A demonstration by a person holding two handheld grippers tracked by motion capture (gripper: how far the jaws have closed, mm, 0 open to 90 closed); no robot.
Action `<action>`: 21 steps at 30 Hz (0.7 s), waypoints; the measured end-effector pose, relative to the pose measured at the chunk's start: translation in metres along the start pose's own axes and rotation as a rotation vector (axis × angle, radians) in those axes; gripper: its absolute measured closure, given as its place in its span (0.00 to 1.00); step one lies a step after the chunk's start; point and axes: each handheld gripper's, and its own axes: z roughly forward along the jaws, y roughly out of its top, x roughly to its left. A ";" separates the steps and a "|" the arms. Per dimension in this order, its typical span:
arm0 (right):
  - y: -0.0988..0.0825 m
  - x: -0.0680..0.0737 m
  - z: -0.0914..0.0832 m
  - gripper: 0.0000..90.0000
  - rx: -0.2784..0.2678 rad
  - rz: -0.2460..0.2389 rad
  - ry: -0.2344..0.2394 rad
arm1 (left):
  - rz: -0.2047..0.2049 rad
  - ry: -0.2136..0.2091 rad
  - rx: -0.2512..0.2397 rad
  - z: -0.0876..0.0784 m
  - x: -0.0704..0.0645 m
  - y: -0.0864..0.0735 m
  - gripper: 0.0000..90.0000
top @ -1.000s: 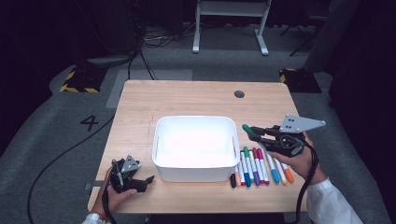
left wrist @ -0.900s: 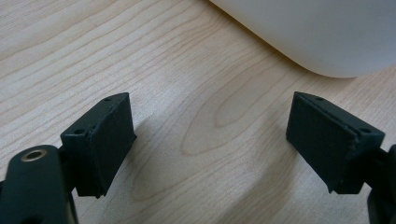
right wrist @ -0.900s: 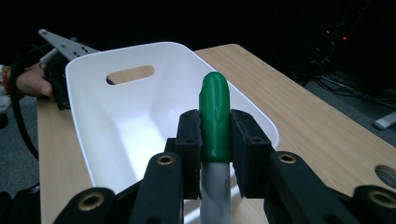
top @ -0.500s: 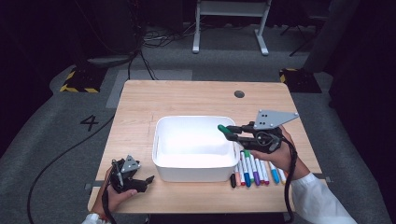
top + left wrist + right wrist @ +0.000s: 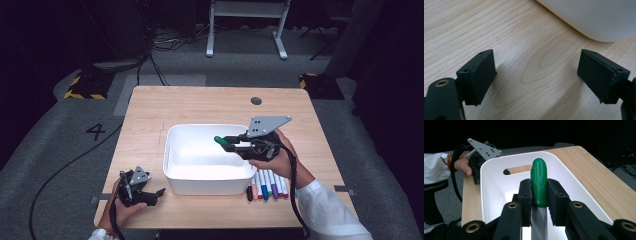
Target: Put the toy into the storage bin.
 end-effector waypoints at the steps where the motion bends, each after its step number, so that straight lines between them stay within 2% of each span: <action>1: 0.000 0.000 0.000 0.83 0.000 0.000 0.000 | 0.000 0.000 0.000 0.000 0.000 0.000 0.17; 11: 0.006 0.010 0.026 0.83 0.071 -0.038 0.061 | 0.000 0.000 0.000 0.000 0.000 0.000 0.17; 12: 0.005 0.012 0.032 0.83 0.104 -0.048 0.070 | 0.002 -0.001 0.000 0.000 0.000 0.000 0.17; 21: -0.004 0.021 0.052 0.83 0.225 -0.091 0.123 | 0.001 0.000 0.000 0.000 0.000 0.000 0.17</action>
